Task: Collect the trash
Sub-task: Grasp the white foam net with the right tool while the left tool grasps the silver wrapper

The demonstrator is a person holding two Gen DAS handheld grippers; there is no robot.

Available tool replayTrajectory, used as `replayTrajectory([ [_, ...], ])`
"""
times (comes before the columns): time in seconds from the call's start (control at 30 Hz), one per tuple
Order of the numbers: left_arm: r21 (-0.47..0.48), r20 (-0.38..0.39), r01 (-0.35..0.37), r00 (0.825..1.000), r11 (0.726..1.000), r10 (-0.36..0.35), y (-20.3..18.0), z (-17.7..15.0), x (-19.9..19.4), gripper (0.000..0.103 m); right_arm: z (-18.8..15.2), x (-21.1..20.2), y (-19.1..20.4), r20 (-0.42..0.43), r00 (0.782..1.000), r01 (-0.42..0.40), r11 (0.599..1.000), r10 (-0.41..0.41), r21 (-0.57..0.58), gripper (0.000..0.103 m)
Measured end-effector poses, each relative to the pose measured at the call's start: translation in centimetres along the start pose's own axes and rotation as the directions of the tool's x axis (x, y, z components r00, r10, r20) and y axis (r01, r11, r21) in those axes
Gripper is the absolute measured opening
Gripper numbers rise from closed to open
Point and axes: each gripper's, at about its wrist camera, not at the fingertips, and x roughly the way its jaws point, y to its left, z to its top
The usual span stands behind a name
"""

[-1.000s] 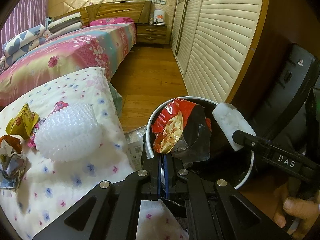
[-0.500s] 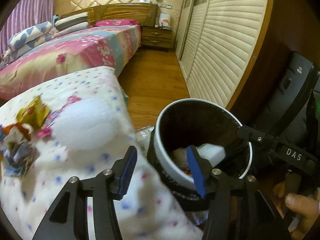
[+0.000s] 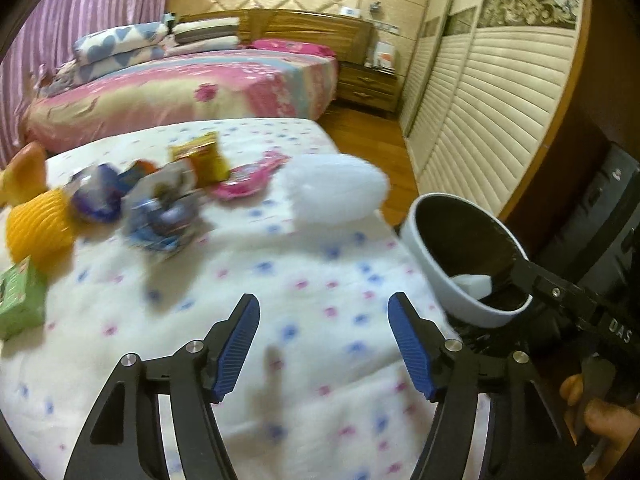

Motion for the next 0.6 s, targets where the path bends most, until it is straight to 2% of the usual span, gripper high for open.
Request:
replayTrajectory([
  [0.17, -0.048, 0.011, -0.029, 0.999, 0.998, 0.03, 2.3, -0.6, -1.7, 0.074, -0.9, 0.0, 2.5, -0.004, 1.0, -0.029, 0.999, 0.028, -0.045, 0.091],
  [0.6, -0.144, 0.013, -0.114, 0.993, 0.983, 0.117, 7.8, -1.3, -4.0, 0.074, -2.4, 2.2, 6.9, -0.045, 0.995, -0.091, 0.988, 0.086, -0.128, 0.093],
])
